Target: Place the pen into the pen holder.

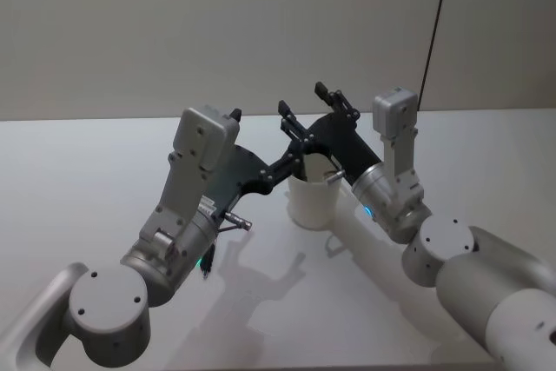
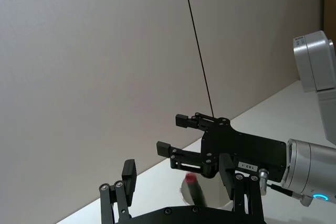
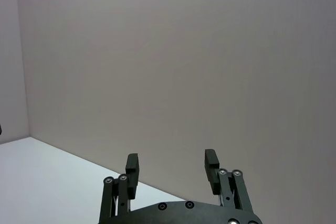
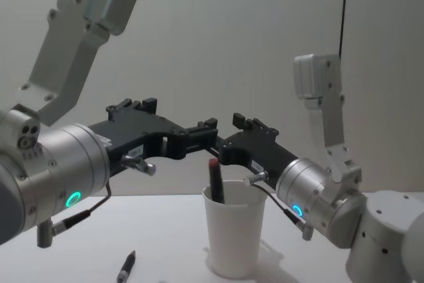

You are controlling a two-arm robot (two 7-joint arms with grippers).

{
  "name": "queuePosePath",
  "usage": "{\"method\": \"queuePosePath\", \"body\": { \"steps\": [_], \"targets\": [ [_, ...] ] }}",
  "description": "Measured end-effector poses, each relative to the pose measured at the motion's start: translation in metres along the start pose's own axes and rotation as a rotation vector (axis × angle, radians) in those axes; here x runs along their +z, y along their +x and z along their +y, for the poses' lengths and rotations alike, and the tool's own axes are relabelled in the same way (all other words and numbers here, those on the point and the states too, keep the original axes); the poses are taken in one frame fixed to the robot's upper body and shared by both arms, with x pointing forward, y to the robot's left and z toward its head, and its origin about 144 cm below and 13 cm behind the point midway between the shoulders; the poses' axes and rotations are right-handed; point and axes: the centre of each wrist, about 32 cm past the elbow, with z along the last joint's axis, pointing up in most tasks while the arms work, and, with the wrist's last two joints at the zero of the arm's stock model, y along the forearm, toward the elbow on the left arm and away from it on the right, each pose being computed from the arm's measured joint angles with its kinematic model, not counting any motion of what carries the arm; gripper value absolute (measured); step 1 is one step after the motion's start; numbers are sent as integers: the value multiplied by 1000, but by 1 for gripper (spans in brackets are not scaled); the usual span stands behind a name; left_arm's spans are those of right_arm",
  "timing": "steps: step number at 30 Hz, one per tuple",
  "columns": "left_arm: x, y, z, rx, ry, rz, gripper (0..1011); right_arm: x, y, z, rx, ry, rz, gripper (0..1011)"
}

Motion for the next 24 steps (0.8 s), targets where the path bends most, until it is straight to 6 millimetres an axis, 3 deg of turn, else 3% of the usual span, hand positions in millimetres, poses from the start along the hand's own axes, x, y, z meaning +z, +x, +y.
{"method": "queuePosePath", "body": {
  "steps": [10, 24],
  "targets": [
    [0, 0, 0, 0, 0, 0, 1002, 1, 2, 2, -13, 12, 10, 1002],
    [0, 0, 0, 0, 0, 0, 1002, 18, 3, 12, -92, 19, 69, 1002]
  ]
}}
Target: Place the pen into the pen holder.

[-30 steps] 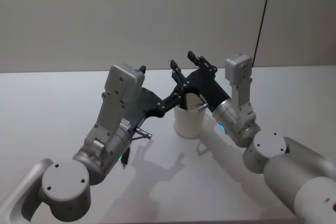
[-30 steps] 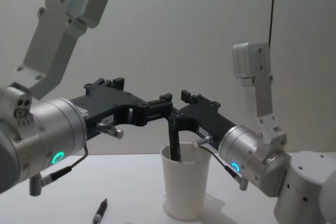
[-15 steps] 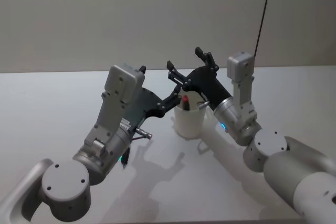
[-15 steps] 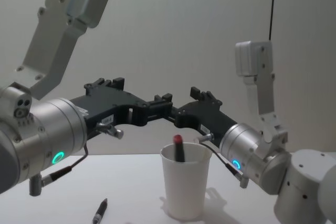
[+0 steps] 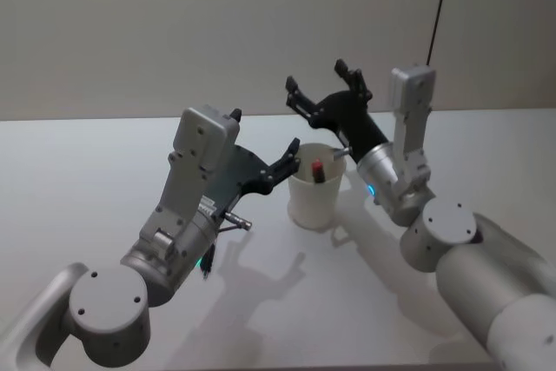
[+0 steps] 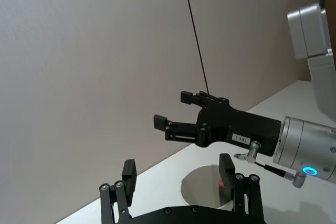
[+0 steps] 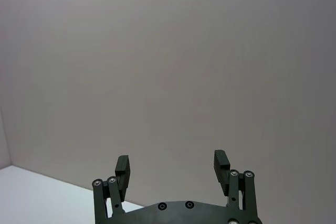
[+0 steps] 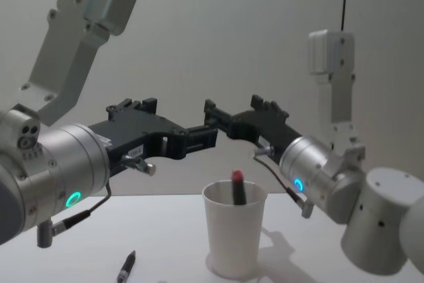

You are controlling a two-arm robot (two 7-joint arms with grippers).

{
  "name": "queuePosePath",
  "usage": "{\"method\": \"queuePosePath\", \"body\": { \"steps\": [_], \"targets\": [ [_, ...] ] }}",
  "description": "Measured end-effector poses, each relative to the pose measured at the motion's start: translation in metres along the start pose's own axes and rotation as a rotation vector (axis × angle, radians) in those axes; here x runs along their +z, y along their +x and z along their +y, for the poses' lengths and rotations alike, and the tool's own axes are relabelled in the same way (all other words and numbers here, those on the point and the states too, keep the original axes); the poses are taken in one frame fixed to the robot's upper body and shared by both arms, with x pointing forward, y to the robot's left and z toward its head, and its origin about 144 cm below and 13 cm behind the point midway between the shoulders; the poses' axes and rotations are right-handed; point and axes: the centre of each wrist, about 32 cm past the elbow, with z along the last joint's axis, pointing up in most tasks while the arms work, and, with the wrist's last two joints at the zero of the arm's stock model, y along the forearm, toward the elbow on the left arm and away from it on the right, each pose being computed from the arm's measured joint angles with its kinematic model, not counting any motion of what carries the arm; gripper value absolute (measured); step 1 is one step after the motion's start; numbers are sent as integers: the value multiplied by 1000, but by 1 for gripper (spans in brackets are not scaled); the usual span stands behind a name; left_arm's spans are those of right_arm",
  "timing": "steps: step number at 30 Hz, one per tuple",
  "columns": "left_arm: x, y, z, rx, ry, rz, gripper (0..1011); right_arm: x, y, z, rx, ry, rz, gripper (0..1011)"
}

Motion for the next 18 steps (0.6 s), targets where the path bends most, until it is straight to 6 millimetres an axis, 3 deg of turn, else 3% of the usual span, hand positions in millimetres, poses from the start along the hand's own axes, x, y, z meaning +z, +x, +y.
{"method": "queuePosePath", "body": {
  "steps": [18],
  "targets": [
    [0, 0, 0, 0, 0, 0, 1002, 54, -8, -3, -96, -88, 1, 1002]
  ]
}}
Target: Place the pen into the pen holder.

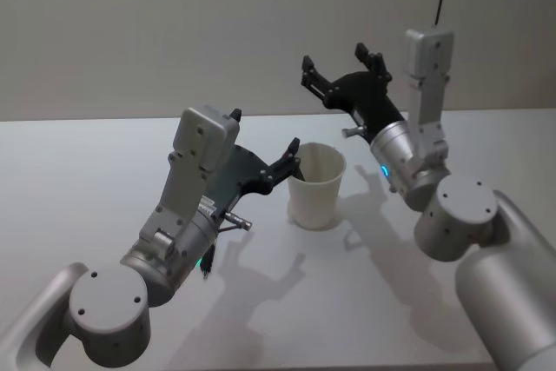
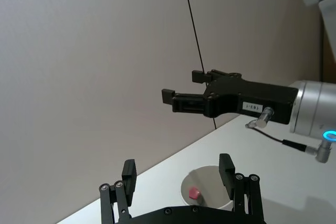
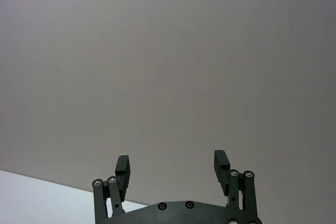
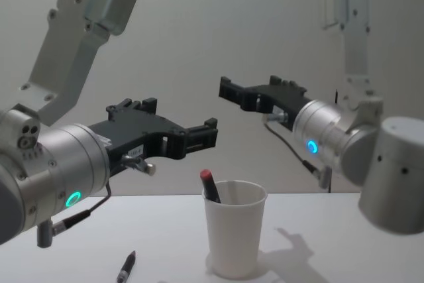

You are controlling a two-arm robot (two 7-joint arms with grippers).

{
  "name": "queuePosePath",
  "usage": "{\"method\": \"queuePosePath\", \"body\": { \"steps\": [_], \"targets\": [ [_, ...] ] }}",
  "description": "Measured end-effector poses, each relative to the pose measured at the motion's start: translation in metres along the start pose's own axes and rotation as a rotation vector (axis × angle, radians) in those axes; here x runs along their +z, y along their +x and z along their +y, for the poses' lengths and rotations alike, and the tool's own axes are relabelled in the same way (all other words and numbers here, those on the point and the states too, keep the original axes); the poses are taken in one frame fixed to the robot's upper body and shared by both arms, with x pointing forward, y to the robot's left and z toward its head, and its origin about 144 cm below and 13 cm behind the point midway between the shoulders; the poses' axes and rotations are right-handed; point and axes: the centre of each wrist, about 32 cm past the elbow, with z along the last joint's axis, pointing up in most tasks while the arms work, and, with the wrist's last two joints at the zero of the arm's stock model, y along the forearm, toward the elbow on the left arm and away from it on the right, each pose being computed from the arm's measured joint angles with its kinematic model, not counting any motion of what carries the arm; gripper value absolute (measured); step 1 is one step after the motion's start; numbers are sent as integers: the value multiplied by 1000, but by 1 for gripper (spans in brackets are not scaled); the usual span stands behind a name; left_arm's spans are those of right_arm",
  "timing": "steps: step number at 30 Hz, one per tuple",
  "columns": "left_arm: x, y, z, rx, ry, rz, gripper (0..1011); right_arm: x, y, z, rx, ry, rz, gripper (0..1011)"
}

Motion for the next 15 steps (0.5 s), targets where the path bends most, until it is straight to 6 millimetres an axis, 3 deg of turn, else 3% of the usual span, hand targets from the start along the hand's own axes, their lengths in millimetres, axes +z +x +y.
{"method": "queuePosePath", "body": {
  "steps": [15],
  "targets": [
    [0, 0, 0, 0, 0, 0, 1002, 33, 6, -34, -86, -42, -18, 1002]
  ]
}}
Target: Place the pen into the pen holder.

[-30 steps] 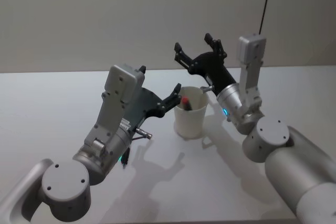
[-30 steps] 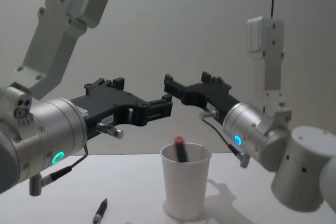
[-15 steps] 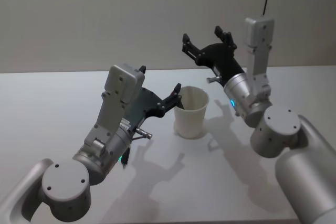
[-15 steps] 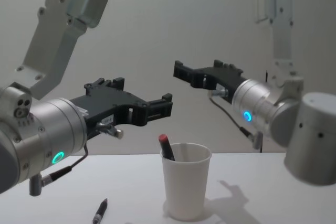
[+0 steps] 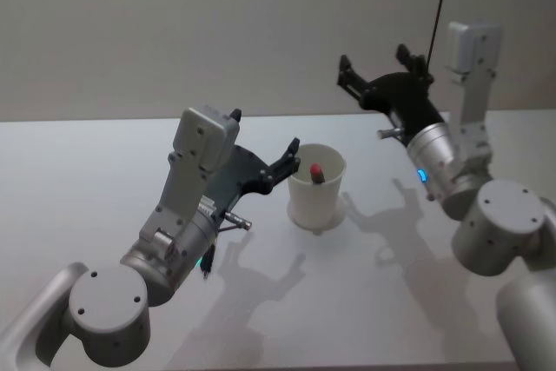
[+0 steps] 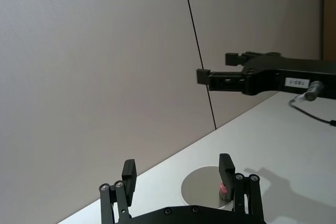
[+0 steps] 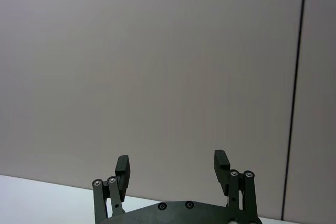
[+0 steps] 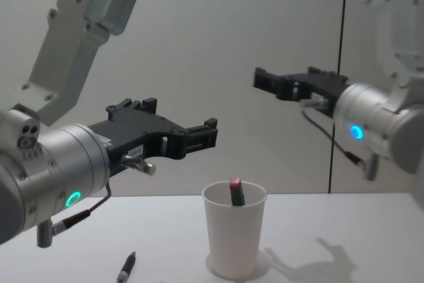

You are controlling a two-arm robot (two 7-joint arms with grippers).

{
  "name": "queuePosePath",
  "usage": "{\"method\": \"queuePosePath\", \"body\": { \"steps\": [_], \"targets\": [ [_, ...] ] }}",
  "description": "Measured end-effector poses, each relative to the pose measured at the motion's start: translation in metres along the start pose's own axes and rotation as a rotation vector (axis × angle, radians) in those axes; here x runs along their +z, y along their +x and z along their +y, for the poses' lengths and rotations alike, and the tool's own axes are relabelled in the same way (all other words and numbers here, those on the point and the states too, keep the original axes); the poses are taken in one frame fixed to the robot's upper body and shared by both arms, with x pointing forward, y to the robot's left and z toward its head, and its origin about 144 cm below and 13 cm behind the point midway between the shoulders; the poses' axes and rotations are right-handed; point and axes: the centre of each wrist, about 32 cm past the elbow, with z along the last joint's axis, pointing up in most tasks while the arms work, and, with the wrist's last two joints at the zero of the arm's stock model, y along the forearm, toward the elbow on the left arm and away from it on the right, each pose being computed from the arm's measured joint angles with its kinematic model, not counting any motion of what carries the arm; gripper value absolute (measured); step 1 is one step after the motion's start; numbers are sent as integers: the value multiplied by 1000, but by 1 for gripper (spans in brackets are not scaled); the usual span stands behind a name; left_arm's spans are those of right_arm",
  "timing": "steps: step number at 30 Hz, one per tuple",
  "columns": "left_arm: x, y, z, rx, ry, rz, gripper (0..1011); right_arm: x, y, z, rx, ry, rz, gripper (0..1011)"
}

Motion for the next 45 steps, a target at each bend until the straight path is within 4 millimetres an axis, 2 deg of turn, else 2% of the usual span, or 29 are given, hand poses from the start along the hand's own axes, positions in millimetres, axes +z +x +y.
{"method": "queuePosePath", "body": {
  "steps": [10, 24, 34, 45],
  "targets": [
    [0, 0, 0, 0, 0, 0, 1002, 8, 14, -30, -86, -23, 14, 1002],
    [0, 0, 0, 0, 0, 0, 1002, 0, 33, -66, -193, -83, 31, 1002],
    [0, 0, 0, 0, 0, 0, 1002, -6, 40, -81, -220, -115, 29, 1002],
    [0, 1, 1, 5, 10, 5, 1002, -8, 42, -88, -233, -132, 28, 1002]
  ]
}}
